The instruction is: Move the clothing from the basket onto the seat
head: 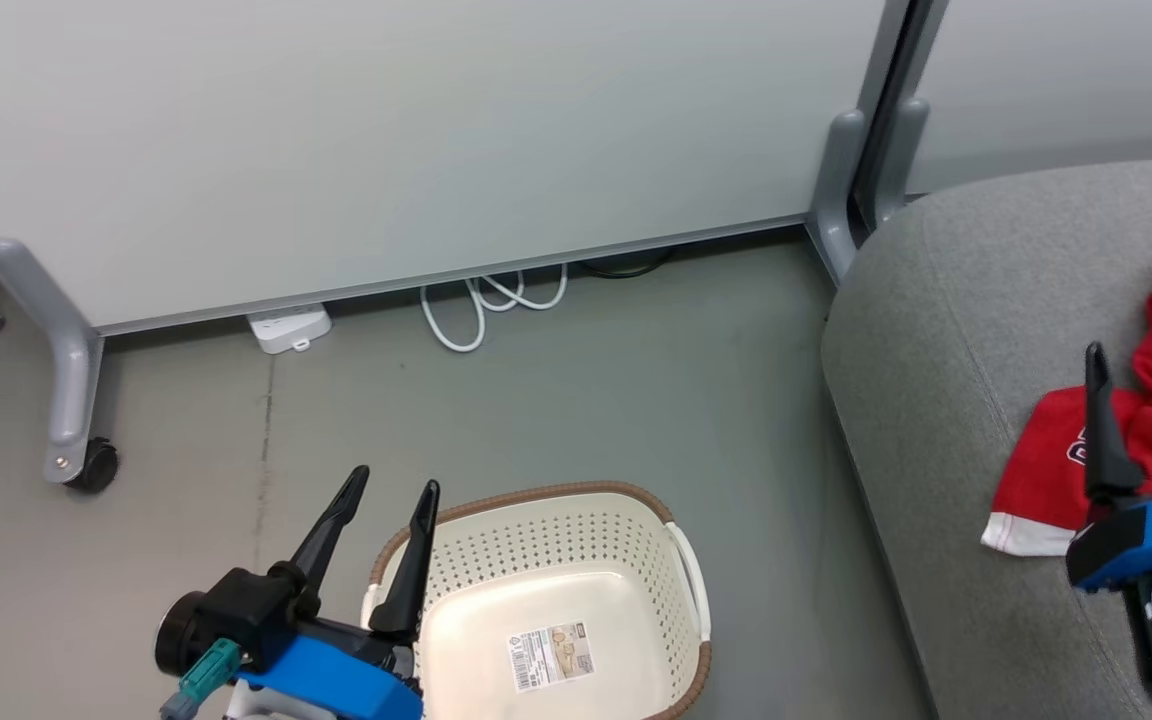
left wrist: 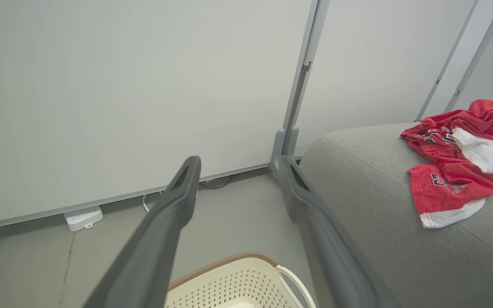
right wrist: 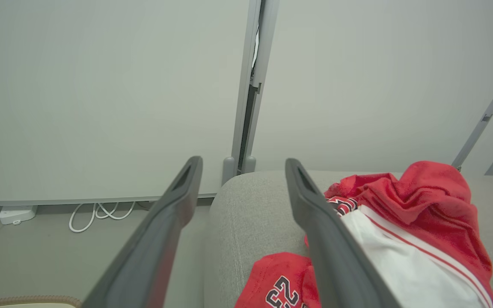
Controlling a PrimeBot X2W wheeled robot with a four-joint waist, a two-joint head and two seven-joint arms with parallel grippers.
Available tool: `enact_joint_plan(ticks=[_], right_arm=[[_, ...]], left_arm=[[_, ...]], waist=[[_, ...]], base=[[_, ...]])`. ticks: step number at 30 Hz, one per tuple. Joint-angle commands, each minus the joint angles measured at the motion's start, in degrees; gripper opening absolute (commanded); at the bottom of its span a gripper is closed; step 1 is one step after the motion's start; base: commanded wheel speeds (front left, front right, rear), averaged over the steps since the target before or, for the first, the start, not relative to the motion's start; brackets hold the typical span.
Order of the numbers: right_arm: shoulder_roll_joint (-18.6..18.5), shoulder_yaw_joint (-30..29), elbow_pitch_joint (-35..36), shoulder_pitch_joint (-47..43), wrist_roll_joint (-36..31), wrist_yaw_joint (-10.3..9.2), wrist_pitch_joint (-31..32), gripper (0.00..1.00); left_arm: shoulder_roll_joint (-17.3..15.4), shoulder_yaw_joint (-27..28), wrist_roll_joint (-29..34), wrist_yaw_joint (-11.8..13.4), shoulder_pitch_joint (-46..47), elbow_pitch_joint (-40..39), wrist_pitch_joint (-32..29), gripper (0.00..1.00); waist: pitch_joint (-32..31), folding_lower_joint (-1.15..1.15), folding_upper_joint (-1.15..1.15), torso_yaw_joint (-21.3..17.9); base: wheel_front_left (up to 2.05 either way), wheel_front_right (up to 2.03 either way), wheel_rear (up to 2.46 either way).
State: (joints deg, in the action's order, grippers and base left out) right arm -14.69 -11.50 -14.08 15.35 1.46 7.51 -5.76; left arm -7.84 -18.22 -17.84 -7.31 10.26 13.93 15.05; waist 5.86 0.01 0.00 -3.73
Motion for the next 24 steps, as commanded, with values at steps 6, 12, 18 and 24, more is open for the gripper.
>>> enact_joint_plan(ticks=[6, 12, 18, 24], right_arm=[[6.45, 1.66, 9.82, -10.28, -1.78, -0.04, 2.69, 1.0], [9.63, 3.02, 13.7, -16.07, -2.05, -0.04, 3.2, 1.0], [11.21, 4.0, 16.31, -19.8, -1.91, -0.04, 3.7, 1.0], [11.7, 3.8, 17.08, -21.17, -1.74, -0.04, 4.27, 1.0]], left_arm=[[0.5, 4.84, 0.93, -0.22, -2.88, 0.91, 0.18, 1.0], [1.19, 7.59, 1.23, -0.22, -4.53, 2.18, 0.18, 1.0], [1.71, 9.24, 1.25, -0.22, -5.78, 3.14, 0.19, 1.0], [2.09, 9.79, 1.2, -0.22, -5.83, 3.54, 0.19, 1.0]], waist=[[-2.62, -0.01, 0.0, 4.4], [-4.1, -0.01, 0.0, 6.42], [-5.39, -0.01, 0.0, 7.25], [-5.8, -0.01, 0.0, 7.81]], base=[[0.0, 0.0, 0.0], [0.0, 0.0, 0.0], [0.0, 0.0, 0.0], [0.0, 0.0, 0.0]])
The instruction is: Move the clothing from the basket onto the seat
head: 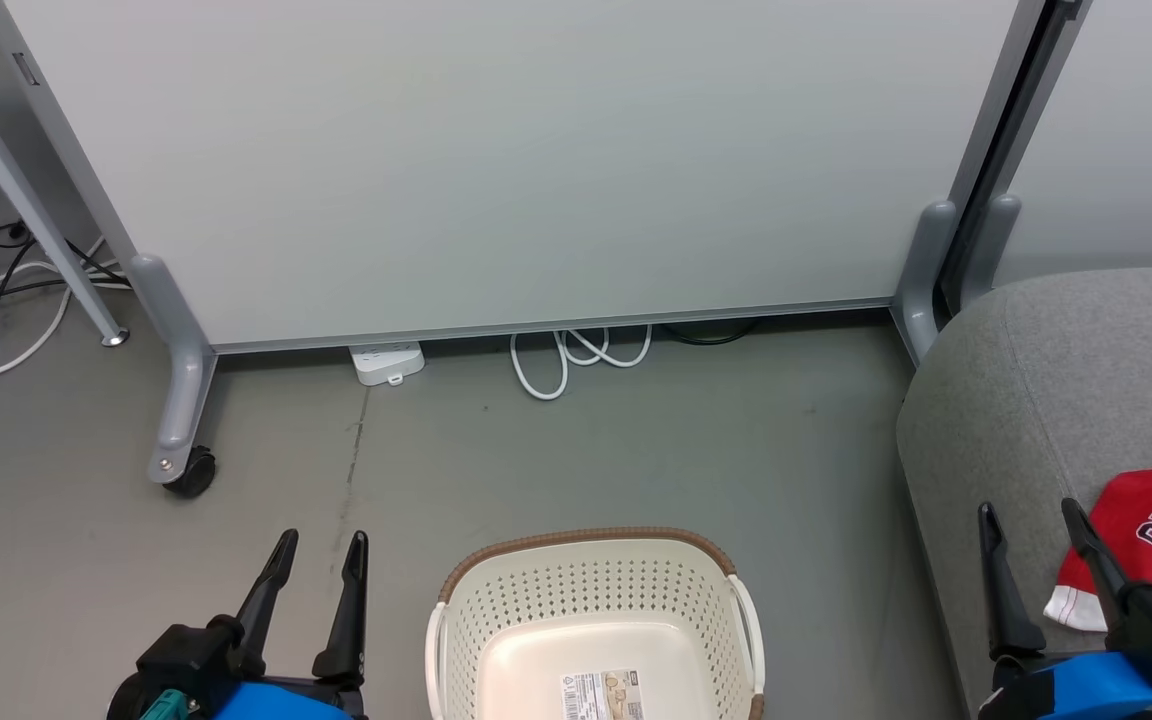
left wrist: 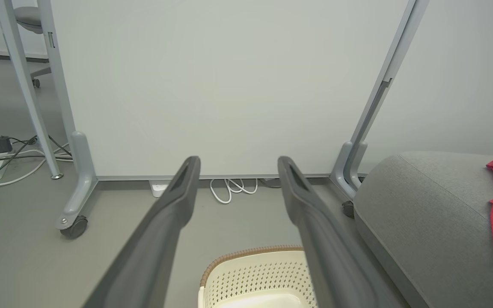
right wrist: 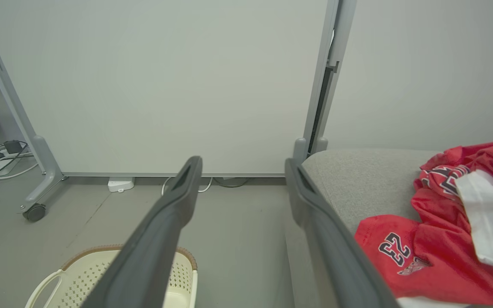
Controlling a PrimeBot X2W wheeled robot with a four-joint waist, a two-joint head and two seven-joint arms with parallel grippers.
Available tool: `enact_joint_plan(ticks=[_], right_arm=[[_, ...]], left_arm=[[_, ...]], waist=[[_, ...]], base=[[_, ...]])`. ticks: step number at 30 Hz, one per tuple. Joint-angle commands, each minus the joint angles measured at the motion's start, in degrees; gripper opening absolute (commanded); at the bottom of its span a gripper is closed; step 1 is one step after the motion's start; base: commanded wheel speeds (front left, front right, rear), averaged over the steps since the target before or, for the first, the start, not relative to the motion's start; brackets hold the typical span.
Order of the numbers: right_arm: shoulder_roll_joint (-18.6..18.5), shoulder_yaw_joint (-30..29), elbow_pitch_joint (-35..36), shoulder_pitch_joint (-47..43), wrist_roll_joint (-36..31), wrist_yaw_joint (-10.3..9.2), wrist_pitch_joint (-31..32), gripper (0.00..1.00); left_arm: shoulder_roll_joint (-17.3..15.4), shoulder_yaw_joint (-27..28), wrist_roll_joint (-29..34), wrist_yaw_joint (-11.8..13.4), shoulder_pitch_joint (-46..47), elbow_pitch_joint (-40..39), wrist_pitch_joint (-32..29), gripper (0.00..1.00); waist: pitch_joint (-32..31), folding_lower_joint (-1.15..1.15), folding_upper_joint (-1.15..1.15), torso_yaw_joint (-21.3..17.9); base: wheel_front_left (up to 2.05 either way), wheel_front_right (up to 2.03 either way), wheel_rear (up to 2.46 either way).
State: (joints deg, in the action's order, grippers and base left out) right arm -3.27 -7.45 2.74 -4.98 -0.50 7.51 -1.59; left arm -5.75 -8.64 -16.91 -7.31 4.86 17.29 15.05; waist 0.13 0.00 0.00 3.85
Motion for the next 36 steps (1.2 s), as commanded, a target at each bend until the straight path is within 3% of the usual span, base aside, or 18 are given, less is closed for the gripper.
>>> enact_joint_plan(ticks=[1, 10, 11, 21, 36], right_arm=[[0.31, -0.4, 0.19, -1.09, 0.42, -0.04, 0.08, 1.0], [0.45, 0.27, -0.55, -0.95, 1.65, -0.04, 0.32, 1.0], [0.25, 0.21, -0.48, -0.81, 1.64, 0.0, 0.27, 0.0], [0.7, 0.17, -6.22, -0.84, 2.28, 0.0, 0.66, 0.0], [0.63, 0.29, -8.24, 1.69, 20.26, 0.0, 2.16, 0.0]], left_arm=[[0.04, 0.28, 0.26, -0.23, -0.39, 0.23, 0.19, 1.0], [0.23, 0.82, -0.2, -0.23, -1.08, 0.93, 0.19, 1.0], [0.34, 0.76, -0.23, 0.0, -0.28, 0.97, 0.0, 0.0], [1.73, 0.74, -0.8, 0.02, -2.92, 5.59, -0.49, 0.0], [1.81, 3.48, -15.75, -0.02, -1.95, 3.75, -4.54, 0.0]], waist=[[-0.09, 0.0, 0.0, 0.36], [-0.24, 0.0, 0.0, 0.66], [-0.25, 0.0, 0.0, 0.66], [-0.26, 0.0, 0.0, 0.64], [-0.22, 0.0, 0.0, 0.1]], base=[[0.0, 0.0, 0.0], [0.0, 0.0, 0.0], [0.0, 0.0, 0.0], [0.0, 0.0, 0.0], [0.0, 0.0, 0.0]])
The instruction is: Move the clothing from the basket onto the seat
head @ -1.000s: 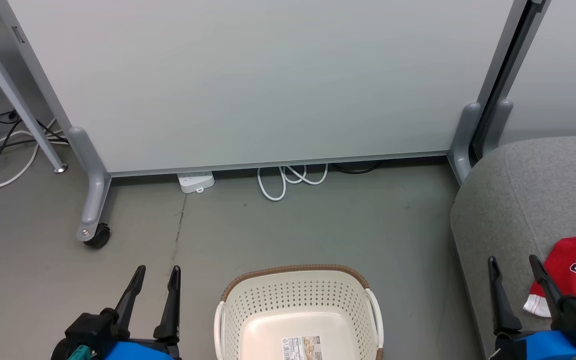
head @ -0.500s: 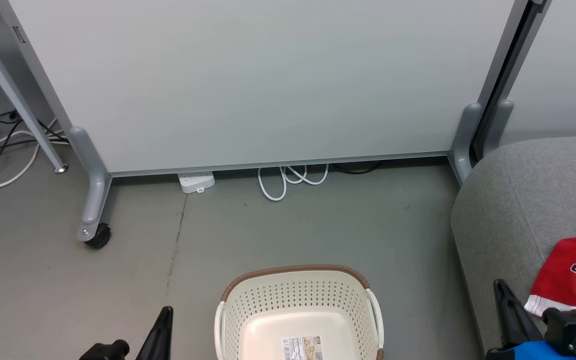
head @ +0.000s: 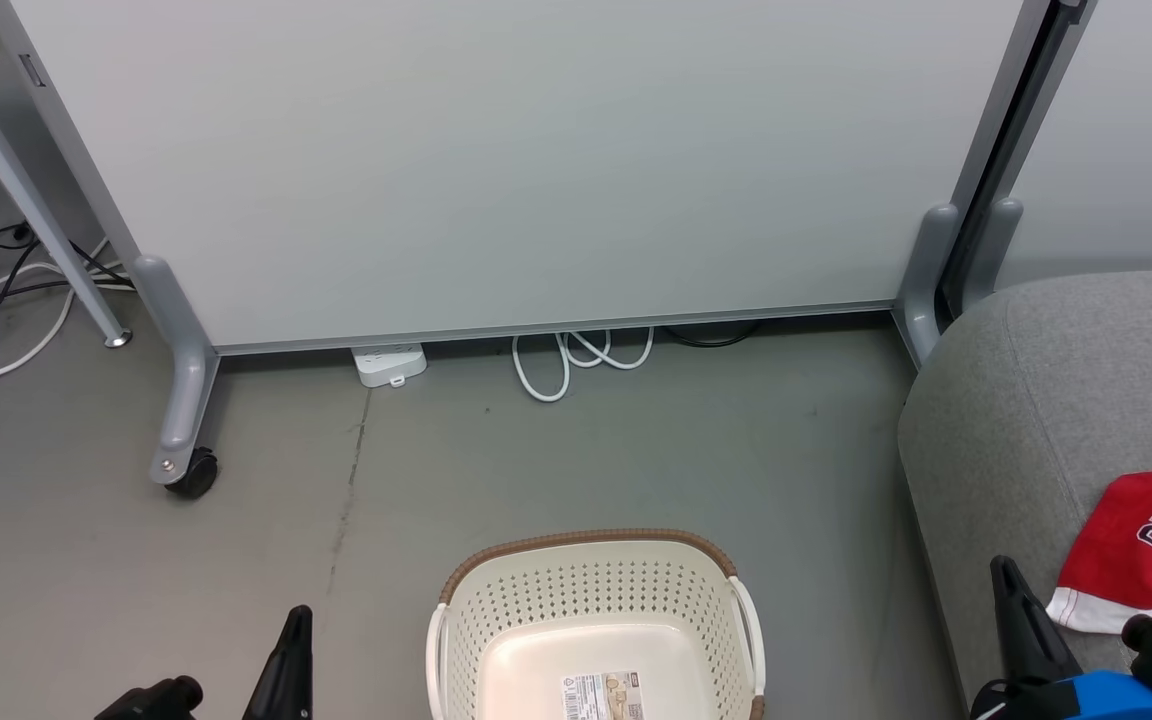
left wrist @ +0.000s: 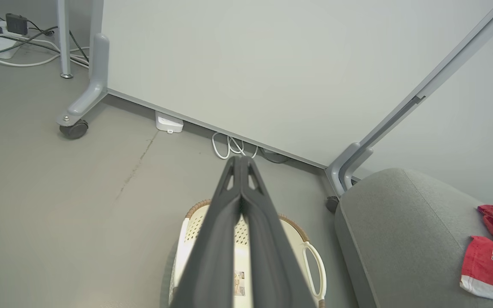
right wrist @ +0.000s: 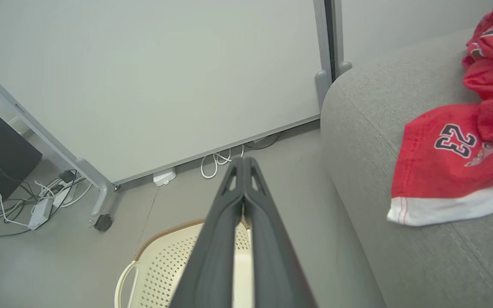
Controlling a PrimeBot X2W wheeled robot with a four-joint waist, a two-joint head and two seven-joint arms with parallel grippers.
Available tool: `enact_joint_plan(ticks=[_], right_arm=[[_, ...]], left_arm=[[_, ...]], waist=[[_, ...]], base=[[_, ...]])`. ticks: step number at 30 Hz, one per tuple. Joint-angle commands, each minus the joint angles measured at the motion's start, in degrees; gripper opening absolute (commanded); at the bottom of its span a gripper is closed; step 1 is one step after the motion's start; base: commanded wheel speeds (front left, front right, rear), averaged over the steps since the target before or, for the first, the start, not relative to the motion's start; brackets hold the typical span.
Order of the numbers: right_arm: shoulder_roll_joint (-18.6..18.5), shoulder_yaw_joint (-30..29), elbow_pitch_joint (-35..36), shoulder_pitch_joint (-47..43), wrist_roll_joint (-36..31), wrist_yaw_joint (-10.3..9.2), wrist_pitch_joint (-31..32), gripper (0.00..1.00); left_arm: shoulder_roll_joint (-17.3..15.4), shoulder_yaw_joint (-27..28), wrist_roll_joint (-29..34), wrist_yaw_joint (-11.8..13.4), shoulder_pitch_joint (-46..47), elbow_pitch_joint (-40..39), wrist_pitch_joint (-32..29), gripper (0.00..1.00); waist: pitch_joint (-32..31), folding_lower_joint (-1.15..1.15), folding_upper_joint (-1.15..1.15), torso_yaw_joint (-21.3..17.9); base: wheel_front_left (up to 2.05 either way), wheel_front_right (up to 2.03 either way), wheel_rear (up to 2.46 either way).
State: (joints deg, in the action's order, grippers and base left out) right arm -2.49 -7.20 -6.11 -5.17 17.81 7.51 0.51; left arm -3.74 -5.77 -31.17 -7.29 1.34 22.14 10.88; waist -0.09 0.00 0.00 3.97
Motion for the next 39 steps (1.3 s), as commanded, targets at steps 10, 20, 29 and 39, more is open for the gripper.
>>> enact_joint_plan(ticks=[10, 20, 29, 39], right_arm=[[-0.21, 0.15, -0.56, 3.28, 12.31, -0.01, 0.89, 0.0], [-0.25, 0.23, -1.61, 4.59, 21.54, -0.01, 1.66, 0.0], [-0.29, 0.3, -2.5, 5.64, 29.1, -0.01, 2.3, 0.0], [-0.33, 0.37, -3.38, 6.7, 36.7, -0.01, 2.97, 0.0]], left_arm=[[-0.12, 2.21, -10.08, -0.07, 2.16, -2.17, -2.73, 0.0], [-0.05, 3.66, -17.72, -0.1, 2.66, -3.11, -4.87, 0.0], [0.02, 4.91, -23.93, -0.13, 3.09, -3.87, -6.63, 0.0], [0.1, 6.13, -30.18, -0.16, 3.47, -4.61, -8.41, 0.0]], waist=[[0.03, 0.0, 0.0, -0.38], [0.05, 0.0, 0.0, -0.74], [0.07, 0.0, 0.0, -1.07], [0.1, 0.0, 0.0, -1.43]], base=[[0.0, 0.0, 0.0], [0.0, 0.0, 0.0], [0.0, 0.0, 0.0], [0.0, 0.0, 0.0]])
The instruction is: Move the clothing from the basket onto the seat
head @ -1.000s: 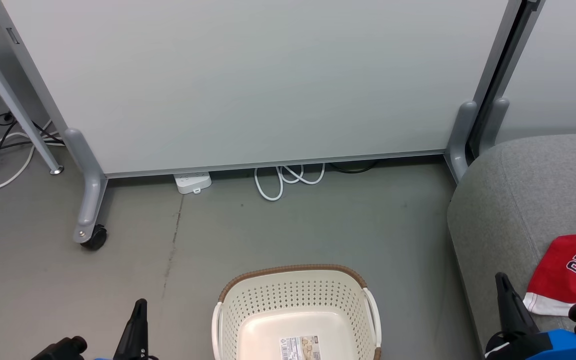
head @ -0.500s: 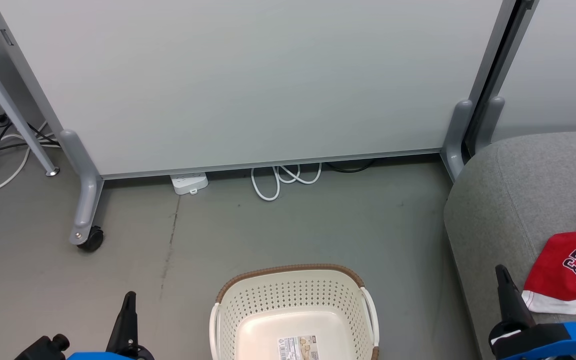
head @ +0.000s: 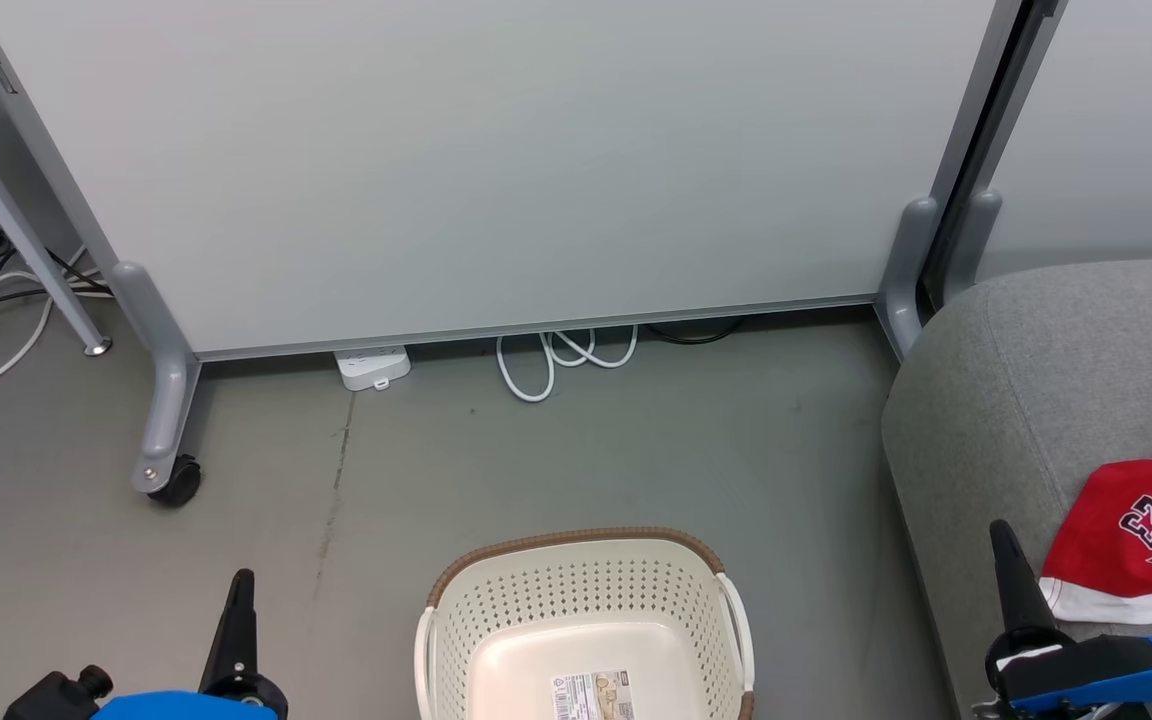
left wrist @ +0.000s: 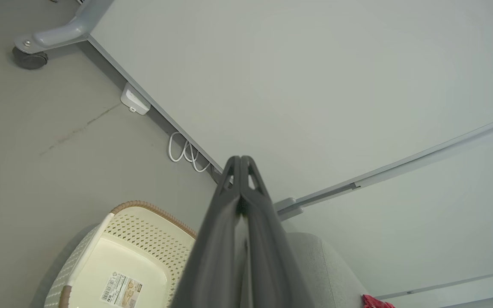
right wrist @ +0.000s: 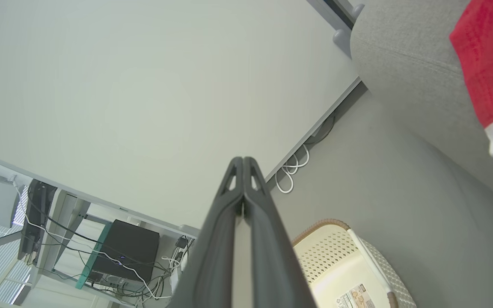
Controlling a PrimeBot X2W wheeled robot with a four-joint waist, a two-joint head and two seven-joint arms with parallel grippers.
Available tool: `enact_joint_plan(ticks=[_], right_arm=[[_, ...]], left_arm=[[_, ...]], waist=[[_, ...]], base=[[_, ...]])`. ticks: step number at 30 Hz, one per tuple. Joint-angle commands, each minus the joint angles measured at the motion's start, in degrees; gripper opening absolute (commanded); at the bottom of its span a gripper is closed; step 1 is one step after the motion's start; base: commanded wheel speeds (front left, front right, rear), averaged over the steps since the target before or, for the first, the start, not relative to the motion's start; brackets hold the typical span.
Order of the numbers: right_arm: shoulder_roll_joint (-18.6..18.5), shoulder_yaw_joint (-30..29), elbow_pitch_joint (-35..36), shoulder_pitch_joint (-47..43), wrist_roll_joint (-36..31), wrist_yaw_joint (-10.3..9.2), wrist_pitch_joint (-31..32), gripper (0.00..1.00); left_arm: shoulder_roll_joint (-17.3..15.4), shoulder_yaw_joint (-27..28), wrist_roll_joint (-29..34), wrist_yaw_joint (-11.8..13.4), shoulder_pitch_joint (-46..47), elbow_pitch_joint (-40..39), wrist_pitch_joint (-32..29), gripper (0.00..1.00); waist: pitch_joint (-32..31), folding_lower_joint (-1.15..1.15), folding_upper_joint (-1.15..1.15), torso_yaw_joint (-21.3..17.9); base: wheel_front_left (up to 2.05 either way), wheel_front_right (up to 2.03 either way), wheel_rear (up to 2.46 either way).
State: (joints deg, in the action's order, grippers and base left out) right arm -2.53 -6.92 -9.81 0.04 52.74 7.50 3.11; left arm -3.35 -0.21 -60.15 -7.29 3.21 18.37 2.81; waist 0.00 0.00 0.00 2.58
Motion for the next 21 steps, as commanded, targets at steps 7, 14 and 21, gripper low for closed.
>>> enact_joint_plan(ticks=[7, 14, 21], right_arm=[[-0.32, 0.13, -0.28, 2.09, 6.63, 0.0, 0.75, 0.0], [-0.34, 0.16, -0.83, 2.8, 11.25, 0.0, 1.11, 0.0], [-0.37, 0.2, -1.35, 3.37, 15.58, -0.01, 1.47, 0.0]], left_arm=[[-0.24, 1.38, -5.25, -0.18, 1.84, -1.33, -1.5, 0.0], [-0.17, 2.1, -9.03, -0.2, 2.12, -1.78, -2.61, 0.0], [-0.12, 2.86, -12.57, -0.22, 2.26, -2.19, -3.62, 0.0]], waist=[[0.02, 0.0, 0.0, -0.29], [0.04, 0.0, 0.0, -0.54], [0.05, 0.0, 0.0, -0.79]], base=[[0.0, 0.0, 0.0], [0.0, 0.0, 0.0], [0.0, 0.0, 0.0]])
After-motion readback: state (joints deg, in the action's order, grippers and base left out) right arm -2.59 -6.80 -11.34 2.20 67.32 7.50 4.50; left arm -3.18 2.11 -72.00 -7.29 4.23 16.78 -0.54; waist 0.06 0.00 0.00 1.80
